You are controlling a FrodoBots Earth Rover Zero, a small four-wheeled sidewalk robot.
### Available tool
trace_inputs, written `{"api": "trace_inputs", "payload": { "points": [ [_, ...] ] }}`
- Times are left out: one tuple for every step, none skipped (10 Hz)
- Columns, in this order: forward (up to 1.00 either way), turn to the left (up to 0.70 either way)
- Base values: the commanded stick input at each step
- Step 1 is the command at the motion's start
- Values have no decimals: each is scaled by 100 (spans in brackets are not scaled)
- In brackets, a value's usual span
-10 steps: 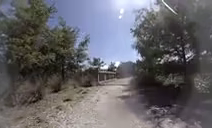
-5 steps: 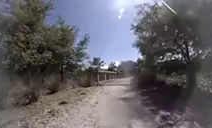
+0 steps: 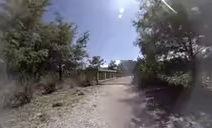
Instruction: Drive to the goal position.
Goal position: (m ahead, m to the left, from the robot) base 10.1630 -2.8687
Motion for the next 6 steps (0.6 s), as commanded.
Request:
{"api": "trace_inputs", "payload": {
  "points": [
    [45, 0],
    [45, 0],
    [45, 0],
    [45, 0],
    [45, -4],
    [45, -24]
  ]
}}
